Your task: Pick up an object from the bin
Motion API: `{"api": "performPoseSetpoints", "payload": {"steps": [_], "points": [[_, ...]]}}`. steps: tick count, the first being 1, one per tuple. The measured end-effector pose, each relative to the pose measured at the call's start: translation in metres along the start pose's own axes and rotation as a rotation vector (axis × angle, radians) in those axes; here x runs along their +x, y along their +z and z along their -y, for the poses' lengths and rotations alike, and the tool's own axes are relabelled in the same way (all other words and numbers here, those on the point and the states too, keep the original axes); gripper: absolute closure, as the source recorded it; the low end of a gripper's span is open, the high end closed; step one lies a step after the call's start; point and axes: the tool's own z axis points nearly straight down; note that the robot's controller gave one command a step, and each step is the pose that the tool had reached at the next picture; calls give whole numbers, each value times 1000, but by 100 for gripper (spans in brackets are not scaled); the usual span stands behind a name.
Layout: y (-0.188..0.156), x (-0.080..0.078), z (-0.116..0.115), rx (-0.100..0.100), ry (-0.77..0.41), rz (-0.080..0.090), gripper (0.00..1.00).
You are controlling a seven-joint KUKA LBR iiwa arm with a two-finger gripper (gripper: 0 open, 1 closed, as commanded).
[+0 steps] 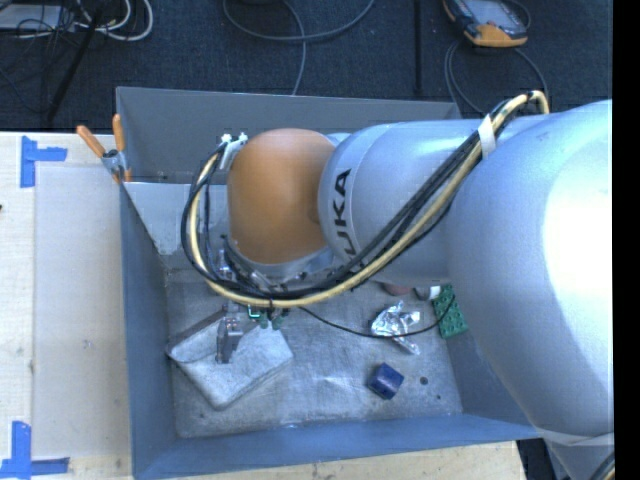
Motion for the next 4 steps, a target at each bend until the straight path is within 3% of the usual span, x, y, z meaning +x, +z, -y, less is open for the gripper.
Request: {"api": "performPoseSetpoints", "payload": {"steps": [1, 2, 3, 4], "points": [[32, -3, 0, -11, -328, 18, 0], [40, 37, 1, -14, 11, 33, 0], [41, 30, -1, -9, -8, 19, 0], [42, 37, -4, -5, -10, -12, 100]]}}
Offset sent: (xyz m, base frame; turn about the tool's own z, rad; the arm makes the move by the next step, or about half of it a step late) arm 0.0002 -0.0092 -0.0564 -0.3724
